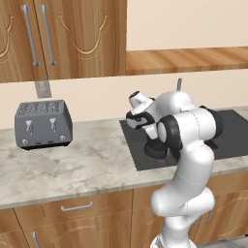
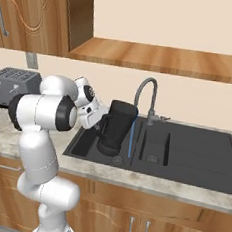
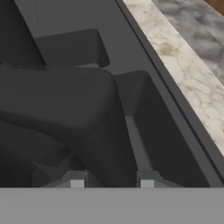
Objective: Turn on the sink faucet and place the jug under the water for a few seconds to fill it up.
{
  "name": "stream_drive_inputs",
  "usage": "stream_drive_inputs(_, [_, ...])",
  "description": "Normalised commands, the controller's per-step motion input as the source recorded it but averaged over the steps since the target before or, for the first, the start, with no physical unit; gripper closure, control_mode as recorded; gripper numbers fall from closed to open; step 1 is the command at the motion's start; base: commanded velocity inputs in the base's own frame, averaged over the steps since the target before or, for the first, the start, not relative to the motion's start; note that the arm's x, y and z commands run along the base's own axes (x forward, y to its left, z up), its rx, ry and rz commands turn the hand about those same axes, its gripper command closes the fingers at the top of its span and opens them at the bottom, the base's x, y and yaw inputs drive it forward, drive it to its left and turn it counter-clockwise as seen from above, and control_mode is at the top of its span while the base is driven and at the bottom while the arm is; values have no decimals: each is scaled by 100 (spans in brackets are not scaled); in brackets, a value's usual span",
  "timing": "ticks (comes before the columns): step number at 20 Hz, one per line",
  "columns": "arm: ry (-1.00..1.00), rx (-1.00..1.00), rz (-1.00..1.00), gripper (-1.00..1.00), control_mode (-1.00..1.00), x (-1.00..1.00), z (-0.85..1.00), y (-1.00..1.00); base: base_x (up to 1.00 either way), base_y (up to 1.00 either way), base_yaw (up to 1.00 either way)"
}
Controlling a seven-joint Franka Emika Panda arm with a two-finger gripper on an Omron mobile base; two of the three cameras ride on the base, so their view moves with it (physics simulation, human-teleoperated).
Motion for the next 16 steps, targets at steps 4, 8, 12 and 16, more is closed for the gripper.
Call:
stream_drive_inputs(4, [9,0,-7,100,-100,21,-16,0,0,0,0])
stream_drive_inputs(8, [7,0,-5,100,-100,23,-11,0,0,0,0])
stream_drive_inputs(12, [1,0,-7,100,-100,34,0,-1,0,0,0])
stream_drive_inputs(16, [1,0,-7,100,-100,40,0,-3,0,0,0])
